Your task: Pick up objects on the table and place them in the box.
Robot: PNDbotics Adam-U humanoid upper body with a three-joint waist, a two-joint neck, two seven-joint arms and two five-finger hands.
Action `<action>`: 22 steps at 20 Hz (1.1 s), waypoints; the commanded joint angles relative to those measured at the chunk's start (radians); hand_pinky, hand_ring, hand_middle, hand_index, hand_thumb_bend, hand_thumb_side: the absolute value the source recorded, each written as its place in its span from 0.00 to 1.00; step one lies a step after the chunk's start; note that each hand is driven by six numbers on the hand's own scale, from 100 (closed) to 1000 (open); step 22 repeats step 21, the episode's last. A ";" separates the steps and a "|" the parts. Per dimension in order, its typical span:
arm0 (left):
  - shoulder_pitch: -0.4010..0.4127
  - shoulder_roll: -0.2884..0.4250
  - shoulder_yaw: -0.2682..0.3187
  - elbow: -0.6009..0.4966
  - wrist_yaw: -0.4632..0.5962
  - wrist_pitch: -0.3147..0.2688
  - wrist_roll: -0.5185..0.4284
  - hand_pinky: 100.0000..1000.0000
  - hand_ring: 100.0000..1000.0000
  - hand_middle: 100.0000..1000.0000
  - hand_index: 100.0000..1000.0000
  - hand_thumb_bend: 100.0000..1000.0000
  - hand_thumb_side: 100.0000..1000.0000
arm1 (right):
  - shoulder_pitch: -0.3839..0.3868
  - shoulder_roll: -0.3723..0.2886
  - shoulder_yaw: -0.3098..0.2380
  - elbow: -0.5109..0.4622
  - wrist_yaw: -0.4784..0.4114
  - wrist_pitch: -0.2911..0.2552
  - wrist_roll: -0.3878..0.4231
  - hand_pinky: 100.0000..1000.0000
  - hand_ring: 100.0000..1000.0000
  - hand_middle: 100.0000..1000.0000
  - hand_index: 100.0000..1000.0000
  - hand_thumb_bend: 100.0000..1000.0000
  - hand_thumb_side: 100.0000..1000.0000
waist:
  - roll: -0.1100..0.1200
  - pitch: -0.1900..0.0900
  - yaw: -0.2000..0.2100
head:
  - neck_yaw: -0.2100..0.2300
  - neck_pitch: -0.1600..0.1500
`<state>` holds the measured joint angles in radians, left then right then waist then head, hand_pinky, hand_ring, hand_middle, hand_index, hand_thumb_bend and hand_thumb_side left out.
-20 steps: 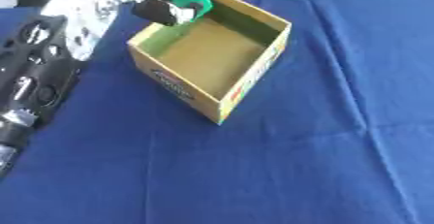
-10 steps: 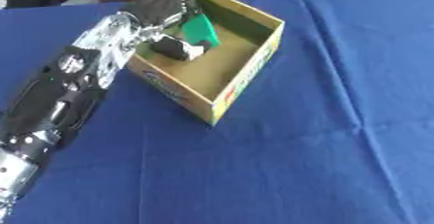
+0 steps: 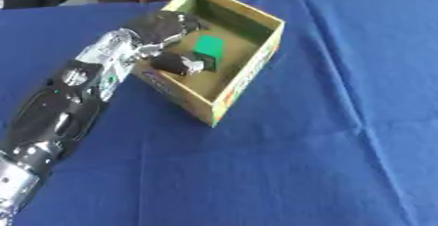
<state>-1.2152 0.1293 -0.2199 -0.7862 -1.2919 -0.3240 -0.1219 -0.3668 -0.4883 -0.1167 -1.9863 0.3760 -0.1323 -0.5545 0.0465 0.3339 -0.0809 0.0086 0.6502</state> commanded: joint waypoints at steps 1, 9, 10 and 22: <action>-0.020 0.013 0.024 -0.053 -0.013 0.034 0.042 1.00 1.00 0.92 1.00 0.57 1.00 | -0.007 -0.017 -0.005 -0.014 -0.011 -0.002 0.003 0.70 0.69 0.50 0.63 0.00 0.86 | -0.008 -0.022 0.001 | 0.002 0.001; 0.049 0.118 0.054 -0.468 0.343 0.164 0.231 0.82 0.80 0.78 0.95 0.28 0.98 | 0.017 -0.026 -0.018 -0.014 -0.002 0.003 -0.007 0.70 0.68 0.50 0.63 0.00 0.86 | -0.011 -0.034 0.047 | -0.004 0.034; 0.070 0.144 0.055 -0.539 0.412 0.186 0.238 0.80 0.78 0.77 0.95 0.18 1.00 | 0.018 -0.027 -0.020 -0.014 -0.001 0.004 -0.009 0.70 0.68 0.50 0.63 0.00 0.86 | -0.011 -0.036 0.054 | -0.005 0.038; 0.457 0.371 0.202 -1.162 1.028 0.303 0.358 0.66 0.68 0.72 0.94 0.15 1.00 | 0.020 -0.034 -0.041 -0.014 0.015 0.004 -0.048 0.70 0.69 0.52 0.64 0.00 0.87 | -0.033 -0.038 0.099 | -0.033 0.055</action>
